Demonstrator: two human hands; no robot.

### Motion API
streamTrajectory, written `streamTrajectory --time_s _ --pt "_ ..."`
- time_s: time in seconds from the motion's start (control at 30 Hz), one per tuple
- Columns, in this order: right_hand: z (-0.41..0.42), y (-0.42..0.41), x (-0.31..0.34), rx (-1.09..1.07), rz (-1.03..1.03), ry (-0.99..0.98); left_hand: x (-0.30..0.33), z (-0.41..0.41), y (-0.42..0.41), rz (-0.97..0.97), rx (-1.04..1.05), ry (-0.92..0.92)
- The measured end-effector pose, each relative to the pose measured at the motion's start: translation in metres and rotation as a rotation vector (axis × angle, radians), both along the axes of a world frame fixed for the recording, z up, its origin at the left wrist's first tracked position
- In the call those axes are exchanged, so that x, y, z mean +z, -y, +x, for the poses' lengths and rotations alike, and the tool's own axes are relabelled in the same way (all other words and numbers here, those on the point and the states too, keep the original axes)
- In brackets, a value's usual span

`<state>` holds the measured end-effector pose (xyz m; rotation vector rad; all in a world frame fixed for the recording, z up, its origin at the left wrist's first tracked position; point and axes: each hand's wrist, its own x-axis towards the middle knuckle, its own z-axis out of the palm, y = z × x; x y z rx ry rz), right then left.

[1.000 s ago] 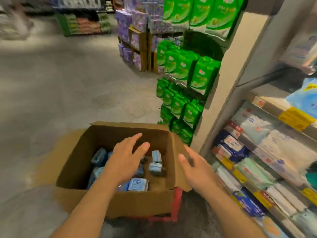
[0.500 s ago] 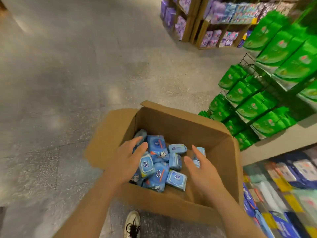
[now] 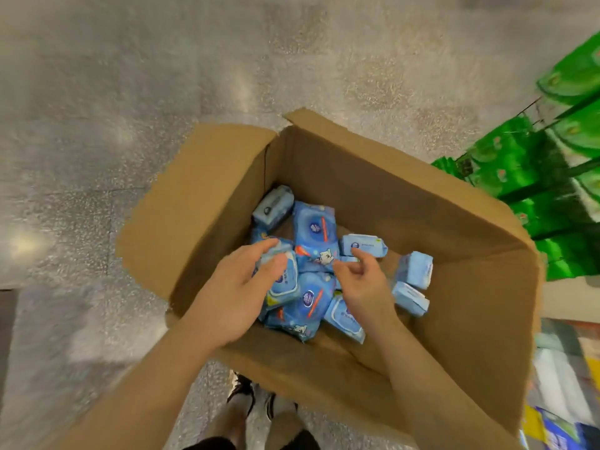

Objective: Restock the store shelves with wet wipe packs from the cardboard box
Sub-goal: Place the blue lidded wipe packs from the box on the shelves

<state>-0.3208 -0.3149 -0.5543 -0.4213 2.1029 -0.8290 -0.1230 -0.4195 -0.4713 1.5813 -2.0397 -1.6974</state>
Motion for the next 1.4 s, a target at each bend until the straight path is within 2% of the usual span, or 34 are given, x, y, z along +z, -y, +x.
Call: streamTrajectory --time_s 0.27,0.37,0.47,0.67,0.77,1.0,1.13,1.27,1.4 --pt "-0.034 0.042 -0.105 -0.021 -0.028 -0.03 -0.052 -0.02 0.002 0.038 0.013 0.088" --pt "-0.037 0.055 -0.127 0.035 -0.023 -0.075 -0.059 -0.02 0.005 0.023 -0.004 0.154" --pt "-0.035 0.07 -0.132 0.054 0.07 -0.061 -0.062 -0.017 0.01 0.002 -0.012 0.211" --pt "-0.05 0.092 -0.14 -0.011 0.161 0.165 -0.064 -0.015 0.017 -0.001 0.029 0.192" --pt "-0.052 0.101 -0.141 -0.098 0.097 0.441 -0.065 -0.014 0.017 0.004 0.042 0.186" --pt "-0.037 0.109 -0.149 -0.216 0.069 0.751 -0.07 -0.01 0.015 0.008 0.031 0.202" --pt "-0.028 0.106 -0.147 -0.315 0.021 0.777 -0.074 -0.009 0.012 0.071 0.134 0.105" --pt "-0.025 0.089 -0.14 -0.469 -0.022 0.667 -0.063 -0.016 0.007 0.126 0.158 0.073" --pt "-0.014 0.065 -0.097 -0.52 -0.107 0.861 -0.042 -0.02 0.001 0.201 0.201 0.088"
